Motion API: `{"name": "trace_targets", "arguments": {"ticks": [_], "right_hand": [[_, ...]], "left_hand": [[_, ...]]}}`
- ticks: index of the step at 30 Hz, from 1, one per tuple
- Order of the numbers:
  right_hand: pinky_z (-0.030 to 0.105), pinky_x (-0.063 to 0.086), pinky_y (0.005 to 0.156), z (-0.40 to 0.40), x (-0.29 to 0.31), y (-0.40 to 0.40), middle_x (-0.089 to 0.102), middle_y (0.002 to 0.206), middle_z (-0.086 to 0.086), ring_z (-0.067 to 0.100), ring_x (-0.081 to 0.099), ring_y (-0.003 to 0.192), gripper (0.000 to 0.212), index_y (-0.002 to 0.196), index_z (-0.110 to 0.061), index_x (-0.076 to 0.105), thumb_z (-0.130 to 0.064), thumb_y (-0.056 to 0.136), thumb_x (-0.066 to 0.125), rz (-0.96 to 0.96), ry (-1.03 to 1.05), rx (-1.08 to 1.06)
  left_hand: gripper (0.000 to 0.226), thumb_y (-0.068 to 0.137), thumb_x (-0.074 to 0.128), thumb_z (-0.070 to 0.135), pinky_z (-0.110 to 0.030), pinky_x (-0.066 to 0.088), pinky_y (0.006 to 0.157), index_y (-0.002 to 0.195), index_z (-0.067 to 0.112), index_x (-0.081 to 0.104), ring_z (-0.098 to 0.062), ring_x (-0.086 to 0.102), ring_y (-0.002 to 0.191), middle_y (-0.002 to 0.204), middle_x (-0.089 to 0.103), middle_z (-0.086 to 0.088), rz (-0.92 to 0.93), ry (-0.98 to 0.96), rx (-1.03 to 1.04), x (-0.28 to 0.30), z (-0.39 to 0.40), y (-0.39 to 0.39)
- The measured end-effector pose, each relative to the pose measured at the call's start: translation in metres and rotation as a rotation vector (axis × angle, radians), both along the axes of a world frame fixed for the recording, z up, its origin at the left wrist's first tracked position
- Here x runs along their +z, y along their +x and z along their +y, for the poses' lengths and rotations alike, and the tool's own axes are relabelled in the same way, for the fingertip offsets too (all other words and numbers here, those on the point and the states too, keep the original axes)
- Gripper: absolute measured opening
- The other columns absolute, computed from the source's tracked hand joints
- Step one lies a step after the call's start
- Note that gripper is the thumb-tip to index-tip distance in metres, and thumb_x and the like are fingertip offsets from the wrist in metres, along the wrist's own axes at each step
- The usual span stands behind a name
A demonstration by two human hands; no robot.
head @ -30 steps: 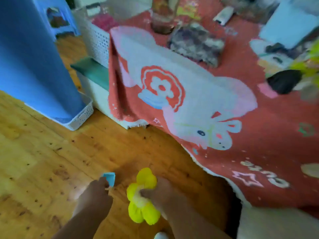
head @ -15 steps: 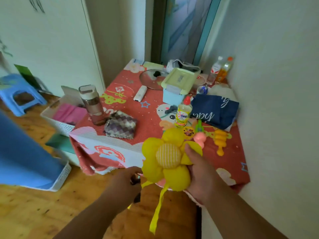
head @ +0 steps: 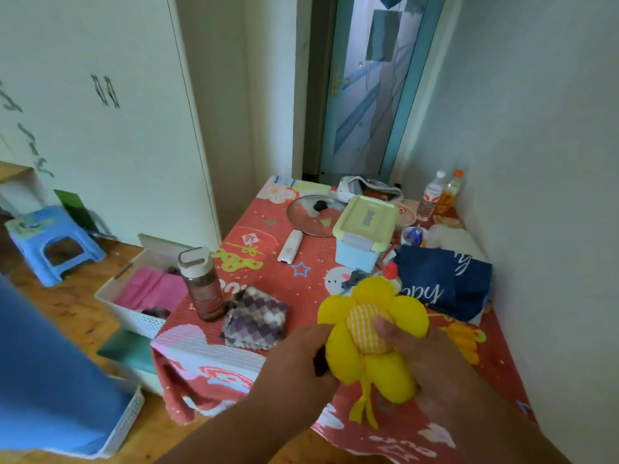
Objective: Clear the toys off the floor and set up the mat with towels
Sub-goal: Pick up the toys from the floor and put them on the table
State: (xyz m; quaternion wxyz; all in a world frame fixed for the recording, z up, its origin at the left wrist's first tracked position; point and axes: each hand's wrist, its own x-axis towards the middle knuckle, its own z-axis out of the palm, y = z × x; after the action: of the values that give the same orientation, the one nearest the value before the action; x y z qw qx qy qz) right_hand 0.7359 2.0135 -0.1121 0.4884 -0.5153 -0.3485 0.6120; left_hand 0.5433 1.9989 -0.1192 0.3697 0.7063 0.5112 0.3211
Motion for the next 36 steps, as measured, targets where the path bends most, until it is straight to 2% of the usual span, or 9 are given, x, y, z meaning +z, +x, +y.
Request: {"name": "trace_targets", "arguments": {"ticks": [9,13,17,21,26,29,31,33,36], "right_hand": [[0.054,0.056,0.080,0.080,0.071,0.013,0.067,0.119,0.024,0.044,0.065,0.106,0.037,0.116,-0.005,0.069,-0.017,0.081,0.066,0.285,0.114,0.057],[0.045,0.059,0.065,0.154,0.122,0.019,0.074,0.104,0.015,0.034,0.072,0.093,0.024,0.094,-0.016,0.079,-0.020,0.071,0.075,0.270,0.163,0.013],[0.043,0.058,0.064,0.252,0.179,0.033,0.070,0.113,0.014,0.034,0.071,0.092,0.050,0.120,-0.016,0.063,-0.022,0.074,0.080,0.287,0.205,-0.143],[0.036,0.057,0.057,0.334,0.202,0.042,0.075,0.087,0.011,0.027,0.073,0.068,0.022,0.103,-0.013,0.064,-0.020,0.085,0.073,0.266,0.300,-0.172],[0.032,0.057,0.052,0.402,0.156,0.055,0.075,0.065,0.003,0.021,0.073,0.060,0.007,0.086,-0.018,0.065,-0.021,0.091,0.065,0.175,0.262,-0.148],[0.029,0.057,0.049,0.427,0.099,0.062,0.075,0.066,0.006,0.024,0.073,0.062,0.039,0.065,-0.016,0.077,-0.020,0.098,0.054,0.189,0.227,-0.080],[0.025,0.054,0.048,0.436,0.054,0.063,0.070,0.078,0.026,0.046,0.068,0.083,0.054,0.055,-0.019,0.076,-0.017,0.101,0.047,0.147,0.187,-0.017],[0.028,0.055,0.054,0.447,0.006,0.068,0.057,0.105,0.040,0.061,0.050,0.101,0.039,0.066,-0.013,0.076,-0.018,0.097,0.054,0.050,0.017,-0.061],[0.049,0.055,0.083,0.460,-0.061,0.082,0.063,0.121,0.026,0.043,0.063,0.107,0.023,0.105,-0.006,0.067,-0.020,0.088,0.069,-0.020,-0.253,-0.135]], "left_hand": [[0.051,0.080,0.064,0.008,-0.011,0.047,0.056,0.104,0.052,0.057,-0.002,0.064,0.073,0.085,0.064,0.018,-0.007,-0.050,0.038,0.011,0.073,-0.003],[0.049,0.079,0.068,0.001,-0.009,0.047,0.051,0.101,0.045,0.060,0.000,0.064,0.064,0.085,0.064,0.025,-0.021,-0.068,0.144,0.013,0.111,0.000],[0.048,0.077,0.072,0.010,-0.010,0.046,0.050,0.099,0.051,0.059,-0.003,0.064,0.066,0.076,0.067,0.014,0.009,-0.082,0.276,0.017,0.149,0.000],[0.048,0.078,0.071,0.010,-0.013,0.044,0.042,0.096,0.052,0.058,-0.008,0.064,0.058,0.076,0.068,0.003,-0.040,-0.108,0.341,0.023,0.191,0.012],[0.046,0.080,0.071,0.011,-0.019,0.046,0.039,0.093,0.052,0.057,-0.012,0.063,0.052,0.079,0.066,0.002,-0.047,-0.152,0.392,0.020,0.234,0.031],[0.046,0.079,0.072,0.012,-0.016,0.046,0.042,0.093,0.052,0.057,-0.012,0.063,0.056,0.082,0.066,0.002,-0.033,-0.188,0.422,0.009,0.247,0.037],[0.048,0.077,0.072,0.011,-0.013,0.043,0.041,0.092,0.054,0.057,-0.008,0.063,0.057,0.080,0.067,0.002,-0.023,-0.204,0.430,0.000,0.249,0.039],[0.047,0.076,0.071,0.010,-0.012,0.044,0.042,0.093,0.052,0.058,-0.006,0.063,0.056,0.078,0.068,0.007,-0.023,-0.233,0.421,-0.008,0.250,0.040],[0.043,0.074,0.071,0.008,-0.014,0.049,0.053,0.095,0.045,0.061,-0.006,0.062,0.060,0.084,0.066,0.023,0.013,-0.262,0.412,-0.020,0.250,0.040]]}}
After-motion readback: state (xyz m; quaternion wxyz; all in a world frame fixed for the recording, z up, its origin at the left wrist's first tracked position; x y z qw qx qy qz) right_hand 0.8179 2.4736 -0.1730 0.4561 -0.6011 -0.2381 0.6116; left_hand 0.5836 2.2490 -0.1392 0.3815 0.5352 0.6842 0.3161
